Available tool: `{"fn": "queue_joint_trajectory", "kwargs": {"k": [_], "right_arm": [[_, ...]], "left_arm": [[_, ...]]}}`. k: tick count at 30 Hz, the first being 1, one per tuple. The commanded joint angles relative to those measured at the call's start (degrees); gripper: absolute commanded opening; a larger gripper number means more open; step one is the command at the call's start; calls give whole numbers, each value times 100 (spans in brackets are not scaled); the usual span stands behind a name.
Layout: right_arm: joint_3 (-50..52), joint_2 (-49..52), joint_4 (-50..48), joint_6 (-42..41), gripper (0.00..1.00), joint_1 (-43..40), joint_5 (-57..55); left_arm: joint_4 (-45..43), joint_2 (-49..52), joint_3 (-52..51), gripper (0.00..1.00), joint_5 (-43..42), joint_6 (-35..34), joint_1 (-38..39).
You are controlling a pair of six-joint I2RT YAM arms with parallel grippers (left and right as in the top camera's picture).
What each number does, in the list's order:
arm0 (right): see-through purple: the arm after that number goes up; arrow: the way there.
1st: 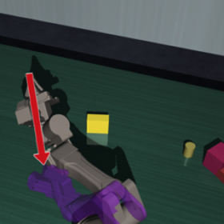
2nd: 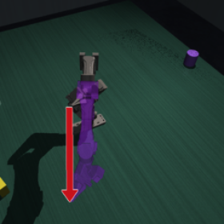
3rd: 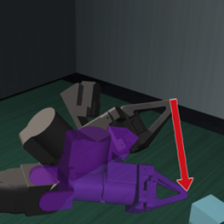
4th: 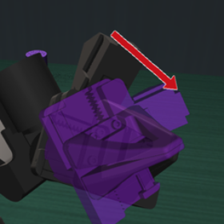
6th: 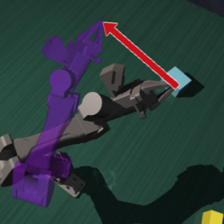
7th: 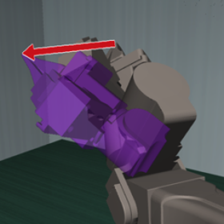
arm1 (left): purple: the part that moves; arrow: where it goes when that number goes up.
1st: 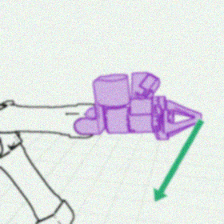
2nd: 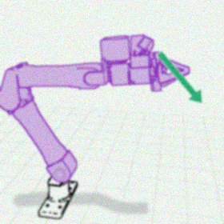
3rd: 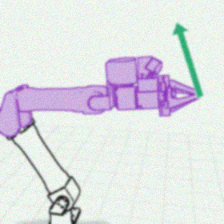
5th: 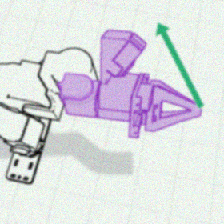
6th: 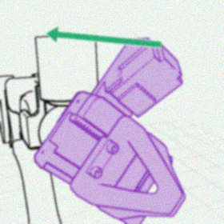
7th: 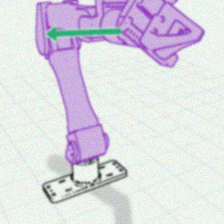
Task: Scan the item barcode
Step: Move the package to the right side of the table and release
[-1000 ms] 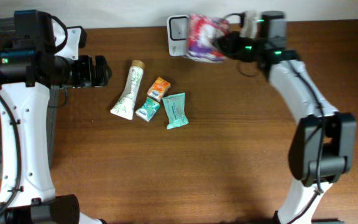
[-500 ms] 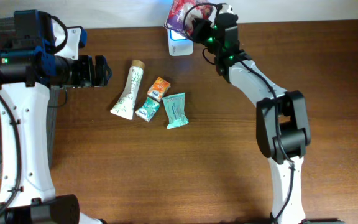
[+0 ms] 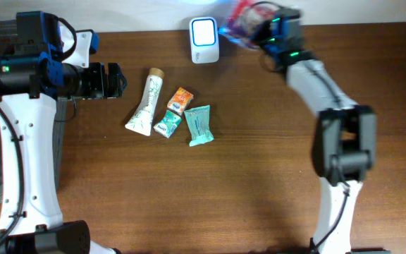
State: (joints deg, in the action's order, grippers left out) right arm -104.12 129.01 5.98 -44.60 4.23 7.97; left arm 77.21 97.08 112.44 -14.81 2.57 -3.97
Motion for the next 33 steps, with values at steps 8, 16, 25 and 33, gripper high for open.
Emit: {"fn": "queue_joint_trajectory", "kwargs": {"k": [8, 16, 25, 33], "right_arm": [[-142, -675, 2721, -1576, 4, -2975, 15], [-142, -673, 2769, -817, 34, -3814, -269], [-146, -1093, 3073, 796, 77, -3998, 1263], [-142, -1797, 4148, 2280, 77, -3307, 3475]], "left_arm": [[4, 4, 20, 99, -61, 4, 7], [4, 4, 20, 99, -61, 4, 7], [4, 4, 20, 99, -61, 4, 7], [4, 4, 20, 99, -61, 4, 7]]}}
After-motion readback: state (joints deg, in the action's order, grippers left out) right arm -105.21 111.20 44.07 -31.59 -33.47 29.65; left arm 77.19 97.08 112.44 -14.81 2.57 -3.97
